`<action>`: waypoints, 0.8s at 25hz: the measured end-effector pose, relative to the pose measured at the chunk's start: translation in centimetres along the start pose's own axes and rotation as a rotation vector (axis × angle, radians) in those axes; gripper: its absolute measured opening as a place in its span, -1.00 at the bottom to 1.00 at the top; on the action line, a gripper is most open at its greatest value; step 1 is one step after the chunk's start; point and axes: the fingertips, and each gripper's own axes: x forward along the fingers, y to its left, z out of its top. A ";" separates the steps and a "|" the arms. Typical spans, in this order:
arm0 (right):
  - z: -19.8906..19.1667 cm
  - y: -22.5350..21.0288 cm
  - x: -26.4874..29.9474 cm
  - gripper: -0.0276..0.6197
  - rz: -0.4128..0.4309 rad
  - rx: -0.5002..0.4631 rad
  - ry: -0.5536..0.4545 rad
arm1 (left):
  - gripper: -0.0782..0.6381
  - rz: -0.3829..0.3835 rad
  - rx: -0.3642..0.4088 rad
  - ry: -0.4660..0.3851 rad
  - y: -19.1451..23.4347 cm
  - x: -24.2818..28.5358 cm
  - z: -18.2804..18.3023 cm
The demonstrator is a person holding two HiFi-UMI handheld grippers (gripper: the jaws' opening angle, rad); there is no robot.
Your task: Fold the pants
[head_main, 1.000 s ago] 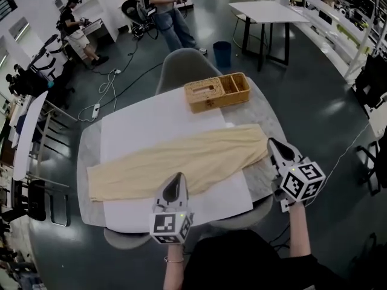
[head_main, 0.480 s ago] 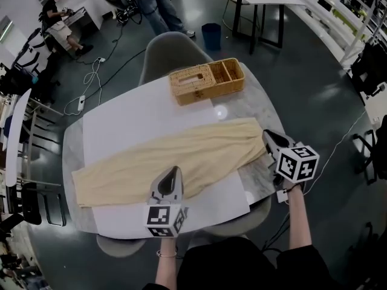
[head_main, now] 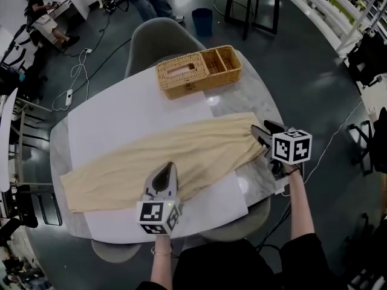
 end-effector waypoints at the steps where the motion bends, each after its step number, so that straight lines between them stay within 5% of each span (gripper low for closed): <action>1: -0.3 -0.3 0.5 -0.26 0.003 0.007 0.015 | -0.74 0.000 -0.003 0.003 0.1 0.2 -0.1; 20: -4.7 -2.5 3.9 -0.17 -0.041 -0.013 0.249 | -0.74 0.033 -0.055 0.034 1.2 1.5 -0.8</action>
